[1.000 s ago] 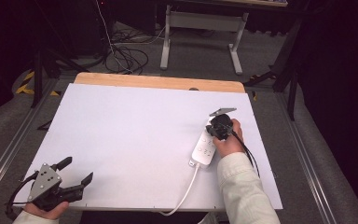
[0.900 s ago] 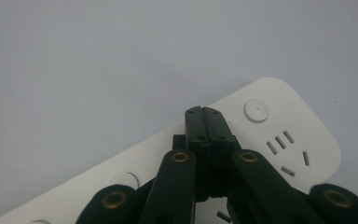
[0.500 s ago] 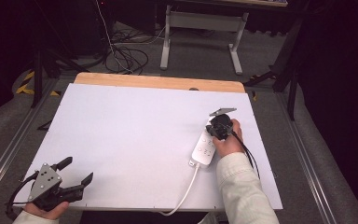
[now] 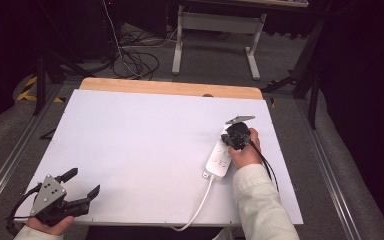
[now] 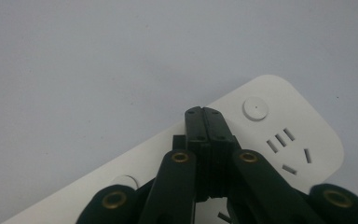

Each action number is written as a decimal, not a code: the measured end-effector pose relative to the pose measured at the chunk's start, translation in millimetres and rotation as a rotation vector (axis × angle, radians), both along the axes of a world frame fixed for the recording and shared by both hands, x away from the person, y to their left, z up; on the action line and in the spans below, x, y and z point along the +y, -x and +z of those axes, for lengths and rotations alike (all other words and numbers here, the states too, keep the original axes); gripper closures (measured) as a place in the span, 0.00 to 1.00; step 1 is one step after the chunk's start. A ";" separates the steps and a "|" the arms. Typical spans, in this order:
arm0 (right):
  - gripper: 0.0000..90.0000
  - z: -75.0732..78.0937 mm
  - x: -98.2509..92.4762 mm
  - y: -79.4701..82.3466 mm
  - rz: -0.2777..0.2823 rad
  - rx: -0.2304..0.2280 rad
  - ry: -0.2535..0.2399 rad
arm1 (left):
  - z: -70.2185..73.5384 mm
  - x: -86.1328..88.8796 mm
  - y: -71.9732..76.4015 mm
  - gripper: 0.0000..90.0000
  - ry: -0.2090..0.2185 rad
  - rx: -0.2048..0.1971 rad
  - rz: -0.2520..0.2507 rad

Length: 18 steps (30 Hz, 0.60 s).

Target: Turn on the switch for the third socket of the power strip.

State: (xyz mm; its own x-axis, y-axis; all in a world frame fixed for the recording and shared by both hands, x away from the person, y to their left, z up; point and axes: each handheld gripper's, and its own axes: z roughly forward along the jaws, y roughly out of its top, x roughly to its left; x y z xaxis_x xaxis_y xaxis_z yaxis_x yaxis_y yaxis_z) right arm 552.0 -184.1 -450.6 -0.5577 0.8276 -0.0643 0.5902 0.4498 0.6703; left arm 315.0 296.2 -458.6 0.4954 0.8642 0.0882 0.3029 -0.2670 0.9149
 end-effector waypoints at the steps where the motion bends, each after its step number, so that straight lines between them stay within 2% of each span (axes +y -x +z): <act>1: 1.00 0.6 0.2 0.3 -0.003 0.000 0.002 | -0.1 0.0 -0.3 0.17 0.000 0.003 -0.001; 2: 1.00 1.0 -0.2 0.4 0.004 -0.005 0.002 | -0.2 -0.1 -0.7 0.17 -0.002 0.005 -0.002; 4: 1.00 3.1 0.2 2.4 0.000 -0.035 0.039 | -0.4 -0.6 -1.3 0.17 -0.001 0.005 -0.002; 10: 0.98 5.6 1.1 6.8 0.017 -0.058 0.026 | -0.3 -0.8 -1.6 0.17 -0.001 0.003 -0.005; 13: 0.98 11.5 -0.2 9.2 0.019 -0.077 0.005 | -0.3 -1.0 -1.6 0.17 -0.003 0.003 -0.005; 18: 0.97 19.2 -2.6 12.8 0.017 -0.093 -0.002 | -0.2 -0.8 -1.9 0.17 -0.004 0.004 -0.007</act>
State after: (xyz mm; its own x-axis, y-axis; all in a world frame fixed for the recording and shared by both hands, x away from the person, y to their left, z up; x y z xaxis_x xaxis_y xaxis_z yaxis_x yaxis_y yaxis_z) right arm 539.3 -186.7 -431.4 -0.5635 0.8181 -0.1148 0.5172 0.4577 0.7232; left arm 316.8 295.4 -458.8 0.5022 0.8601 0.0898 0.3043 -0.2729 0.9126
